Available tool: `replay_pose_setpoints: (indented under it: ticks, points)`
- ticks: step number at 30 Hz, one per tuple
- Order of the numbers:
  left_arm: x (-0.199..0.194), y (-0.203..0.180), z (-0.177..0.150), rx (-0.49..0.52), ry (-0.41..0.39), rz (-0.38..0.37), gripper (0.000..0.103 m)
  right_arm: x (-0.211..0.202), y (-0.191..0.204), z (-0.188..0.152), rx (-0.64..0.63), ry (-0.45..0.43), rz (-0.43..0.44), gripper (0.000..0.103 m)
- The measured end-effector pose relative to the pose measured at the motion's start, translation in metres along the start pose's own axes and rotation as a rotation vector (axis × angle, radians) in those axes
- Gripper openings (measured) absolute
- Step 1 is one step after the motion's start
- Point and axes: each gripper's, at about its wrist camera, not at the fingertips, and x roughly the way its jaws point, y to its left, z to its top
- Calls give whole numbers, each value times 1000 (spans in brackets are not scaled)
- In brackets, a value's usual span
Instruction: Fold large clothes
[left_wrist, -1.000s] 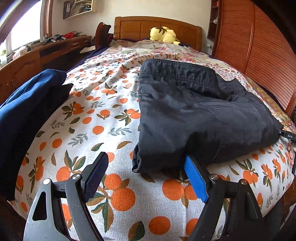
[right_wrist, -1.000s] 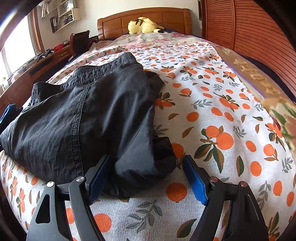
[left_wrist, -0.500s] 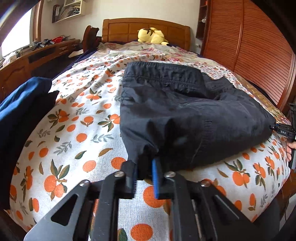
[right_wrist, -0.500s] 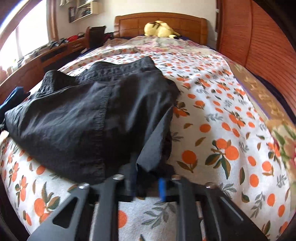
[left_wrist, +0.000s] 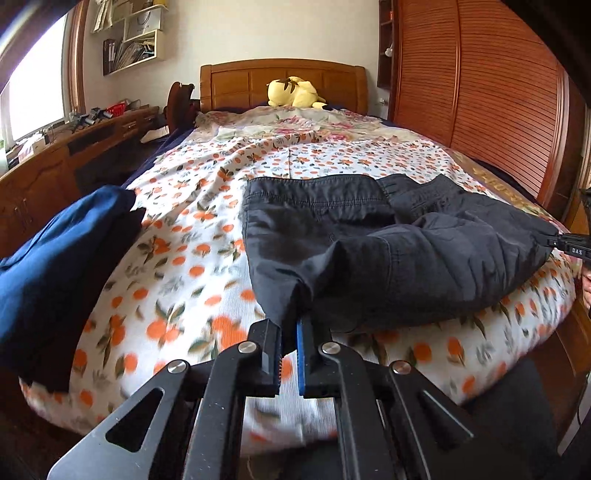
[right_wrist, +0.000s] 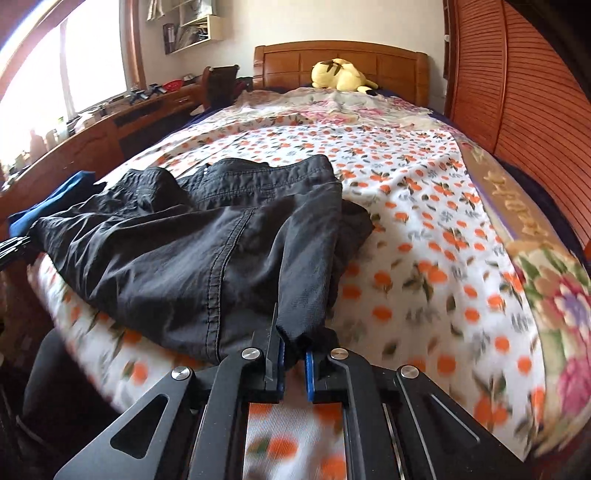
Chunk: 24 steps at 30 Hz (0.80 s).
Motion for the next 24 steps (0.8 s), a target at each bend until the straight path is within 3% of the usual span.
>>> replay_pose_setpoints:
  ticks: [5,7,9,11,12,13,14,16,21,24]
  points:
    - [-12,1,-14,12,29,-10,7,-18,-7,-19,35,37,23,10]
    - [-7,2,-13,23,54,0,10,-19,-12,-17,45,40,2,18]
    - [-8,4,-12,17,41,17,22,-22,-14,-10,74,34,-12,28]
    - [-13,9,-11,-7,17,11,44,-30,-13,0,71,12,-23,33]
    - [-15,12,-10,-20,10,6,46,-35,-11,6,58,-10,-37,38]
    - [-17,16,-9,-33,4,6,54,-37,-11,13,46,-29,-48,43]
    - [-18,17,-8,-40,-1,8,69,-37,-12,21,36,-45,-55,46]
    - [-20,20,-6,-49,-17,18,84,-31,-12,38,26,-60,-55,54]
    - [-16,22,3,-67,-32,52,85,17,-14,87,1,-49,-54,55]
    - [-12,14,11,-34,-39,56,85,67,-24,117,26,13,-58,55]
